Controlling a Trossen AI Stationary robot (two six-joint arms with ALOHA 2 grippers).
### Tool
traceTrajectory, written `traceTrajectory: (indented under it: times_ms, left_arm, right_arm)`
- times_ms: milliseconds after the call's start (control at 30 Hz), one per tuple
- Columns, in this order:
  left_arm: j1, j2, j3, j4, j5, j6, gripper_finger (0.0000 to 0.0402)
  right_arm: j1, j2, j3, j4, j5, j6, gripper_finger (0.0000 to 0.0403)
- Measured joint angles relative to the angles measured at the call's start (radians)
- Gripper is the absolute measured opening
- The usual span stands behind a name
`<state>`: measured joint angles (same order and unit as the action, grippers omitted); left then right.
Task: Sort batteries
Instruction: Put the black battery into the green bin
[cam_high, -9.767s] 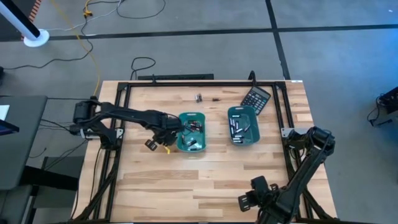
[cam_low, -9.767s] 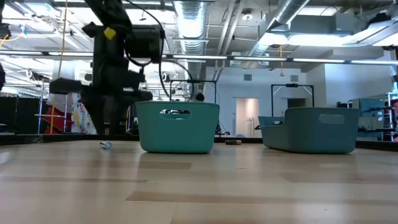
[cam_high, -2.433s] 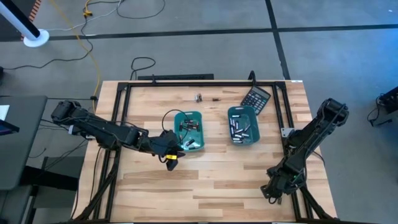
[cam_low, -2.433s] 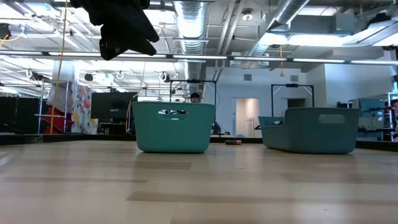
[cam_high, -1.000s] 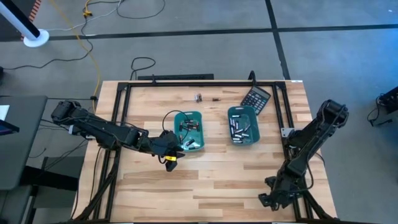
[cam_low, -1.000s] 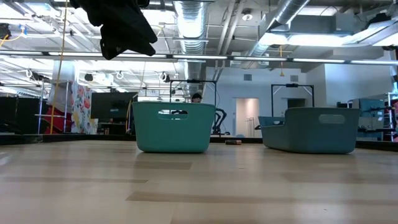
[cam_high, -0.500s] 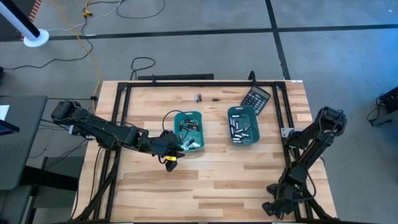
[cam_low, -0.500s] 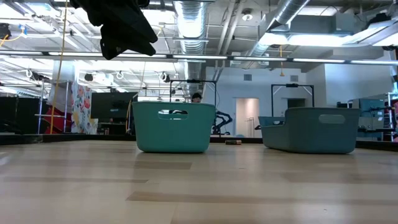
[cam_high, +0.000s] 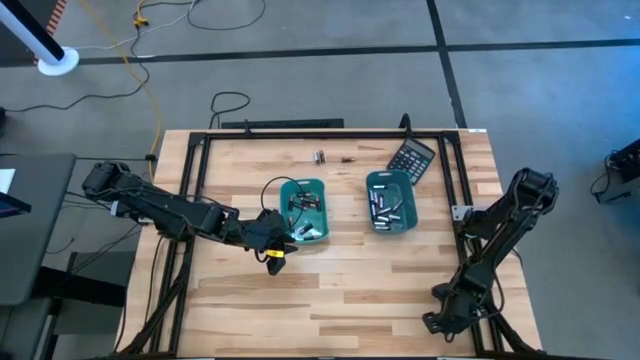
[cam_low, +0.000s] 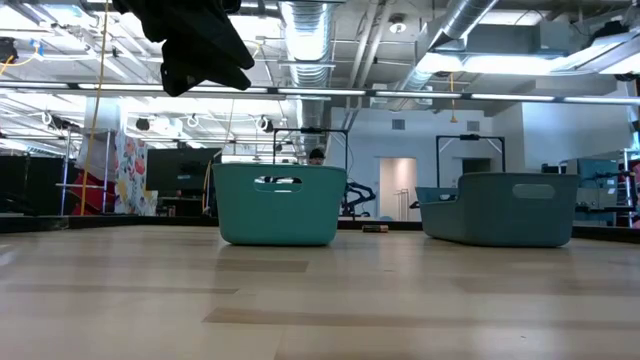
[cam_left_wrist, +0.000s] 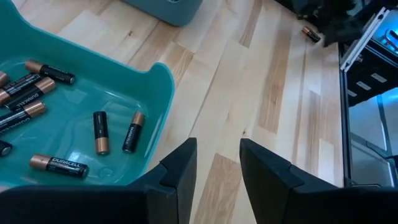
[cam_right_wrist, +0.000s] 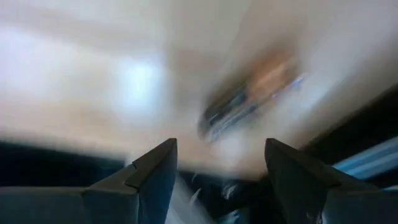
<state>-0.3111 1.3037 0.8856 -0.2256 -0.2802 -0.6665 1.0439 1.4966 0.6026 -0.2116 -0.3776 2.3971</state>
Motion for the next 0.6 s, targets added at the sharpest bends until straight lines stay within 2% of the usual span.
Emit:
traceTrajectory:
  times_ms: [600]
  left_arm:
    - [0.004, 0.0, 0.0, 0.0, -0.009, -0.011, 0.0119]
  right_arm:
    - [-0.049, 0.04, 0.002, -0.073, 0.017, -0.004, 0.026]
